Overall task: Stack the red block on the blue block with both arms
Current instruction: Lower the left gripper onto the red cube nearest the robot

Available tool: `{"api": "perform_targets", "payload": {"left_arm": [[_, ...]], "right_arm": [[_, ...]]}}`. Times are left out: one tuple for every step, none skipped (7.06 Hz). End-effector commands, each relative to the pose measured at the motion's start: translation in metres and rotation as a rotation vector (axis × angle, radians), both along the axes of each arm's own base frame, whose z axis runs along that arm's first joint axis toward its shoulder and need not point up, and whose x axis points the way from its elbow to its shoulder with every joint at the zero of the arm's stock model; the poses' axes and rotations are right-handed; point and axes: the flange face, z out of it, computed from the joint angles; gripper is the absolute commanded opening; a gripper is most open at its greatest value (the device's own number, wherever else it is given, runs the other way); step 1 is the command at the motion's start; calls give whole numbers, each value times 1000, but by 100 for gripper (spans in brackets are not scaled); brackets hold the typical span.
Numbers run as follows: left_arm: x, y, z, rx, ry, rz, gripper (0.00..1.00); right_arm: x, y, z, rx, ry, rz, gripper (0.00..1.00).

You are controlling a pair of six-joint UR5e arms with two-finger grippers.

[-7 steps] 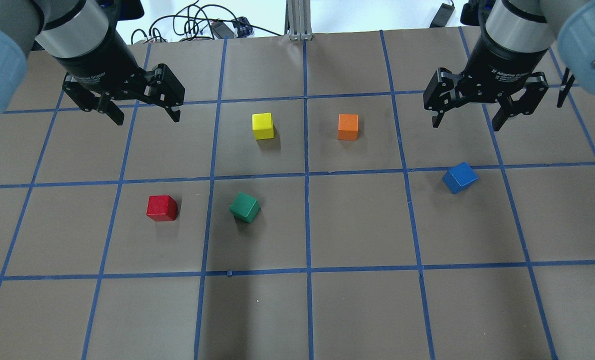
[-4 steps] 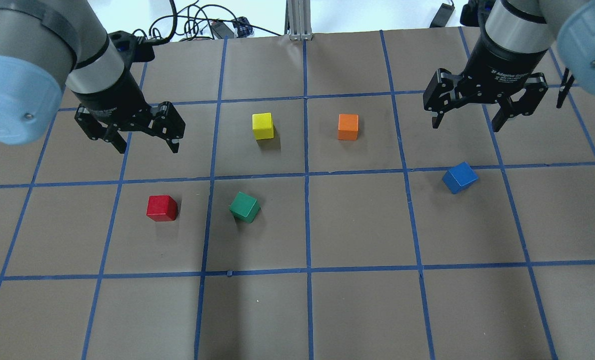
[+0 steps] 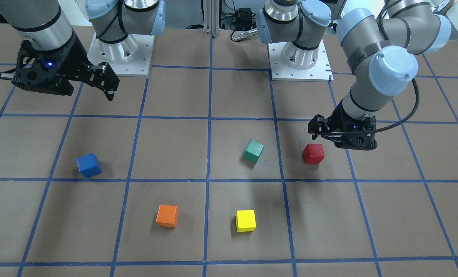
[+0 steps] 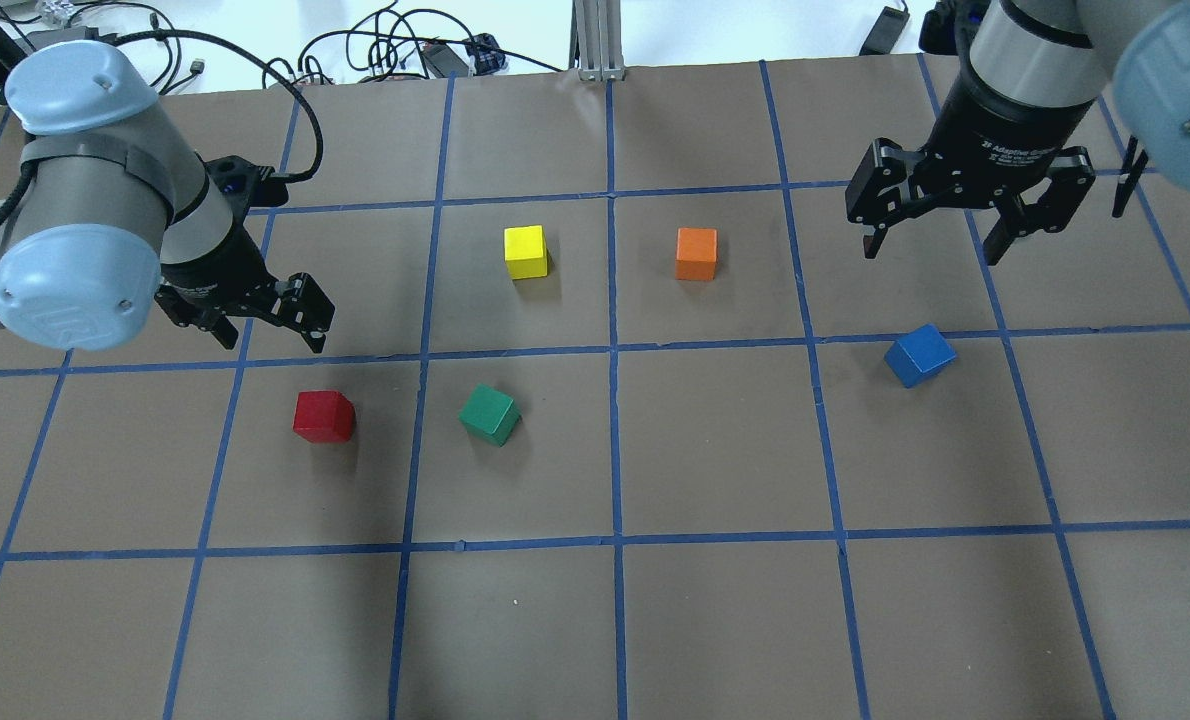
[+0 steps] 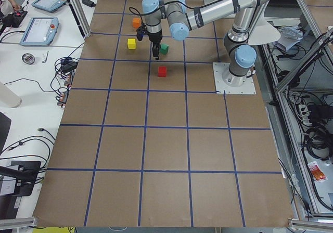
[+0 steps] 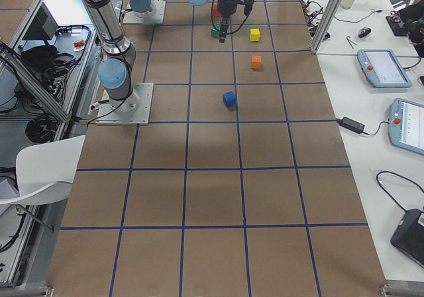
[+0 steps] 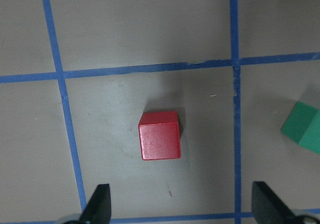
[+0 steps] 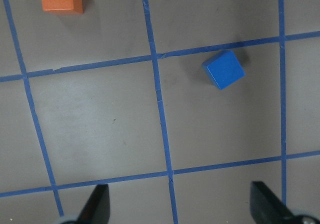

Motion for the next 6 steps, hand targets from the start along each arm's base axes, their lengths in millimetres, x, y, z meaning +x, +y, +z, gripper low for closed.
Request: {"api": "perform_targets", "payload": {"left_arm": [[7, -2, -57, -15, 0, -25, 100], [6, 3, -79, -25, -2, -29, 100], [7, 3, -97, -35, -7, -28, 100], [5, 11, -115, -5, -1, -16, 100], [3, 22, -130, -5, 0, -4, 100], [1, 29, -137, -26, -4, -8, 100]], "right_arm": [[0, -1, -1, 0, -1, 0, 100], [1, 0, 0, -4, -1, 2, 100], [1, -1, 0, -9, 0, 2, 100], [1, -1, 1, -12, 0, 2, 100], [1, -2, 1, -14, 1, 2, 100], [1, -1, 1, -15, 1, 2, 100]]}}
